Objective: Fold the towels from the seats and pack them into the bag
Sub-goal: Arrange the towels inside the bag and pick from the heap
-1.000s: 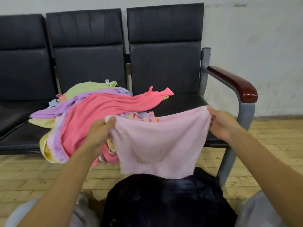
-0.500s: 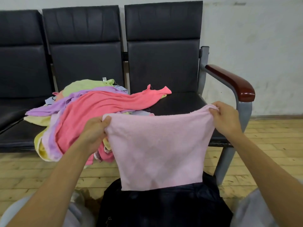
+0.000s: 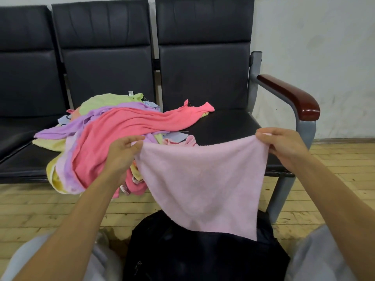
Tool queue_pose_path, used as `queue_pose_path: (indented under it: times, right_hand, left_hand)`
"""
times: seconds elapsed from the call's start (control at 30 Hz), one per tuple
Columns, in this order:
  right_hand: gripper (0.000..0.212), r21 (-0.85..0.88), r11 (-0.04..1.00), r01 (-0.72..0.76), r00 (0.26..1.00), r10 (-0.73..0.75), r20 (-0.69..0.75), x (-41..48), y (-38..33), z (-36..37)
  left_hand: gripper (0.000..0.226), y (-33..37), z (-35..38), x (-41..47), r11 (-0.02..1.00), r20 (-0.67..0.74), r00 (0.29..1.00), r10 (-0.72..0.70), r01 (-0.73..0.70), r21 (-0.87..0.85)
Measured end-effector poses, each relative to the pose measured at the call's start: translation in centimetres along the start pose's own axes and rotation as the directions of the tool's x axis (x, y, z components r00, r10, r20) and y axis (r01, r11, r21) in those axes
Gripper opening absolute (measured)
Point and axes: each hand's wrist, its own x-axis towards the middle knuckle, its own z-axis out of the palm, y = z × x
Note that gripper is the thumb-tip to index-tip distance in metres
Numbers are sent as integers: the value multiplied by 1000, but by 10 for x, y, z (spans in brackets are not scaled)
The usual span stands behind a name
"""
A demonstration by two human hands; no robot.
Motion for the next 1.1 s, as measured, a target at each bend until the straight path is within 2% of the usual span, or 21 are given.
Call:
queue_pose_path:
  times: [0.1,0.17,0.27,0.37,0.43,0.53,0.63,0.73,0.83,0.9,0.97,1.0,1.03,1.1]
  right_hand:
    - [29,-190,976,109,994,-112,-7,0,3,2]
    - [33,-364,917,165,981,-192,-39,0,6,3]
    - [27,-569,779,265,943,-331,-14,-1,9,2]
    - [18,-648,688,327,914,-406,31,1,13,3]
    - [17,-634,695,339,903,-430,12,3,14,6]
    - [16,-541,761,357,909,-417,13,-1,10,15]
    - [13,-466,839,279,960,-256,113,-9,9,23]
    - [10,-519,816,254,953,-120,278,-13,13,23]
    - [15,-418,895,154,911,35,411,-16,10,21]
    - [20,-288,954,83,884,63,464,-17,5,18]
    - [20,-178,982,56,897,29,441,-15,1,14]
    - [18,-150,987,61,918,4,396,-13,-1,12]
    - [18,-146,986,80,946,-29,324,-11,-3,10]
    - [21,-201,970,134,988,-114,107,-6,-6,7]
  left_hand:
    - [24,1,-3,-3,999,69,997,34,-36,35]
    - [30,1,-5,-2,982,47,992,114,-119,149]
    - [23,0,-6,-4,850,11,954,301,-273,450]
    - [9,-3,-4,-2,795,-12,927,375,-315,518]
    - [5,-6,-1,0,800,-23,921,388,-325,504]
    - [12,-8,5,2,837,4,938,346,-311,450]
    - [14,-9,11,-3,862,41,955,292,-282,422]
    - [9,-13,15,-3,901,66,971,229,-237,362]
    - [7,-12,22,-6,979,119,988,102,-121,166]
    - [9,-7,26,-10,1000,196,980,23,-18,-25]
    - [10,0,27,-13,987,233,972,1,37,-158]
    - [9,2,28,-13,985,207,978,13,23,-174]
    - [8,5,27,-12,992,141,989,51,-35,-119]
    - [3,8,23,-10,967,-41,975,220,-212,139]
